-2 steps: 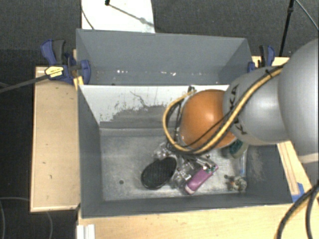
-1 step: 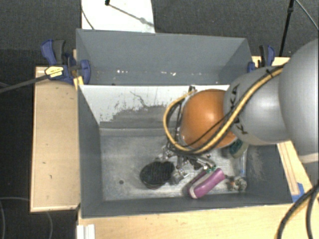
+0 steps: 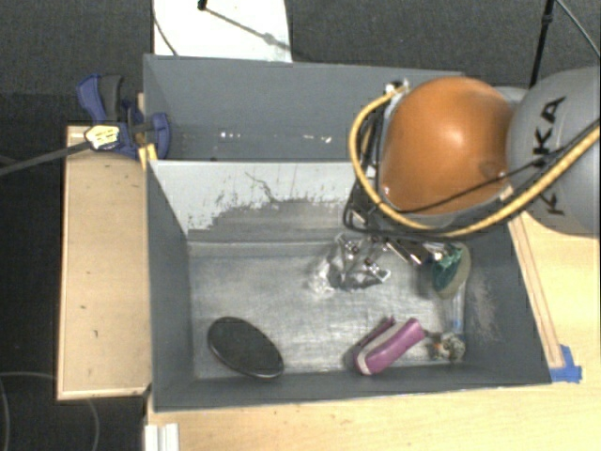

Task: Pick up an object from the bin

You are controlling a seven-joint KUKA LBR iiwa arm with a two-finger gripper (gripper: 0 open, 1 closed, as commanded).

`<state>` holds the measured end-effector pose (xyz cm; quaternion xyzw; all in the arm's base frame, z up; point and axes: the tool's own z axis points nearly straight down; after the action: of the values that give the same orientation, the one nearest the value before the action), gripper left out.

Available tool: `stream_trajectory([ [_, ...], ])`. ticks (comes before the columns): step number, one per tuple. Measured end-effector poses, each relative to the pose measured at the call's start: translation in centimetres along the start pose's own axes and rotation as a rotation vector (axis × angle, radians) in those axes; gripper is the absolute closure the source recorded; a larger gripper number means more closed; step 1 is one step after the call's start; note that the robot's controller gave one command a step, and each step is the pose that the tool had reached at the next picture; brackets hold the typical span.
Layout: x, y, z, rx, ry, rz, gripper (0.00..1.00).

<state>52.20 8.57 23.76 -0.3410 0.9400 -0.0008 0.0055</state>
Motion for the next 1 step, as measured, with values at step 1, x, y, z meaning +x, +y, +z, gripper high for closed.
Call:
stream_trajectory([
  [1, 0.13, 0.11, 0.44, -0.005, 0.007, 0.002, 0.0],
])
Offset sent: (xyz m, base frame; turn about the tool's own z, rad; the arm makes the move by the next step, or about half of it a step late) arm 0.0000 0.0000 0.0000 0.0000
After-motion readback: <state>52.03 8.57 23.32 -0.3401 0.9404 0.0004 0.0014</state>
